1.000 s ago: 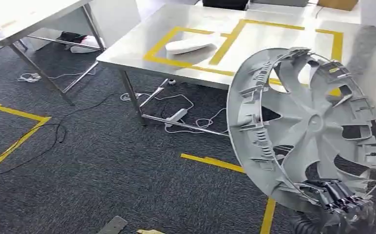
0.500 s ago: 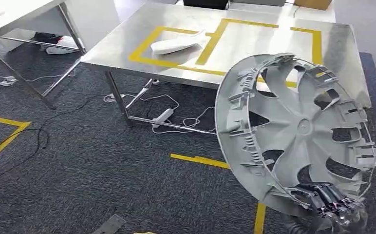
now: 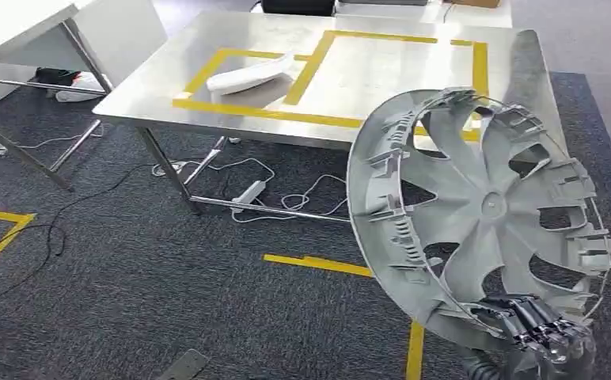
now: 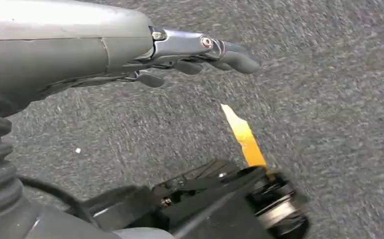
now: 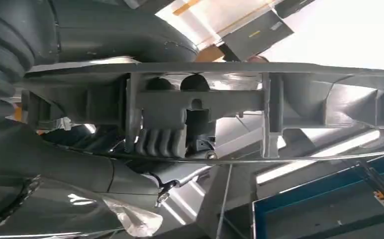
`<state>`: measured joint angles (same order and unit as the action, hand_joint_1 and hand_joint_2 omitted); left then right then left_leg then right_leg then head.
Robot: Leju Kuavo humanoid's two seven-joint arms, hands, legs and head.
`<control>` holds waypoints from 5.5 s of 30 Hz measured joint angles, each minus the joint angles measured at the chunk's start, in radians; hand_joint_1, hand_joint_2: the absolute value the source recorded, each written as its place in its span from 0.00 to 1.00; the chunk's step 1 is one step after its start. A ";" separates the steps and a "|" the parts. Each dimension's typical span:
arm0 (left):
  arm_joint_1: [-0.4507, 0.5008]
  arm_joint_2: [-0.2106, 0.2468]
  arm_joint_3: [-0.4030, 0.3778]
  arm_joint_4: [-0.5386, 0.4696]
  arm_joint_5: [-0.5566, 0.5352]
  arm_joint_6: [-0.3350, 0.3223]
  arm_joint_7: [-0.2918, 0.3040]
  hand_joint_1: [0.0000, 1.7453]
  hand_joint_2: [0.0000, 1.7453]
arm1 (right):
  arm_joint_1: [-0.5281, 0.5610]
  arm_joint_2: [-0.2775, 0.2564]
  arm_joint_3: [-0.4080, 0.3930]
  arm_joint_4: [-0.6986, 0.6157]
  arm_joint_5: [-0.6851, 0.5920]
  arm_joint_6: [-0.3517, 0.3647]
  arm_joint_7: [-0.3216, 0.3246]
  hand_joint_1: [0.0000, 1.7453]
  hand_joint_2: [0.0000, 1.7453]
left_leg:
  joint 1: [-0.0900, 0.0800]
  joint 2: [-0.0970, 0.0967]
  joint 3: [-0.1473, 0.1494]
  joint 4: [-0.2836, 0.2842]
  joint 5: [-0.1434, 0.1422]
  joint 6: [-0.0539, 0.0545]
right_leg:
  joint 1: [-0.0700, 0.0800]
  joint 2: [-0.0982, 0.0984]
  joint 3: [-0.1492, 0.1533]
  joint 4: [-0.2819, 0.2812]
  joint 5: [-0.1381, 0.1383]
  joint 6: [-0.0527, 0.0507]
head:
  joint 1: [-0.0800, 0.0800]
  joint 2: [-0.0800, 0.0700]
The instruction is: Take the parts from the cabinet and place them on the table.
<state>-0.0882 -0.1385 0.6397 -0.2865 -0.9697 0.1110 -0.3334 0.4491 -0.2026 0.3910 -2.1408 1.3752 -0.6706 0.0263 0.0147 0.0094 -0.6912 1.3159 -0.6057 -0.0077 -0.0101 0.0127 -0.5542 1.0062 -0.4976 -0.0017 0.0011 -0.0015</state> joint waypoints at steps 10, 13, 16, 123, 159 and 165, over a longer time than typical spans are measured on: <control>-0.006 0.006 -0.005 0.000 0.007 0.000 0.001 0.00 1.00 | -0.009 -0.012 0.012 -0.003 0.007 0.000 0.012 1.00 1.00 | -0.005 -0.013 0.126 -0.311 0.133 0.044 | 0.006 0.006 -0.011 0.035 -0.042 0.036 | 0.008 0.000; -0.005 0.005 -0.007 0.000 0.007 0.001 0.001 0.00 1.00 | -0.015 -0.015 0.015 -0.003 0.010 0.000 0.011 1.00 1.00 | -0.005 -0.007 0.129 -0.311 0.127 0.049 | -0.002 -0.002 -0.134 0.261 -0.133 0.051 | 0.011 0.000; -0.003 0.002 -0.009 0.000 0.007 0.000 0.001 0.00 1.00 | -0.011 -0.018 0.016 -0.003 0.010 0.000 0.016 1.00 1.00 | -0.003 -0.005 0.139 -0.309 0.117 0.043 | -0.009 -0.006 -0.148 0.241 -0.069 0.059 | 0.011 0.000; -0.035 -0.019 -0.060 -0.002 0.084 -0.020 -0.018 0.00 1.00 | -0.040 -0.045 0.034 -0.042 0.074 0.000 0.052 1.00 1.00 | -0.011 -0.011 0.005 0.018 -0.051 -0.008 | -0.010 -0.011 -0.005 0.012 -0.018 0.005 | -0.005 0.000; -0.058 -0.023 -0.069 -0.005 0.191 -0.025 -0.037 0.00 1.00 | -0.051 -0.092 0.052 -0.049 0.087 0.000 0.098 1.00 1.00 | -0.031 -0.012 0.057 -0.212 0.155 0.046 | 0.002 -0.009 0.055 0.013 -0.085 0.010 | 0.002 0.000; -0.059 -0.022 -0.076 -0.007 0.197 -0.021 -0.035 0.00 1.00 | -0.057 -0.092 0.054 -0.048 0.080 0.000 0.095 1.00 1.00 | -0.021 -0.013 0.125 -0.315 0.128 0.056 | -0.002 -0.013 0.057 0.027 -0.107 0.034 | 0.005 0.000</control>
<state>-0.1472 -0.1606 0.5638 -0.2937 -0.7729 0.0900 -0.3681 0.3919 -0.2941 0.4448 -2.1893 1.4553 -0.6706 0.1209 -0.0066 -0.0031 -0.5662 1.0004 -0.4775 0.0480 -0.0123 -0.0002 -0.4971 1.0336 -0.6041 0.0326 0.0061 -0.0015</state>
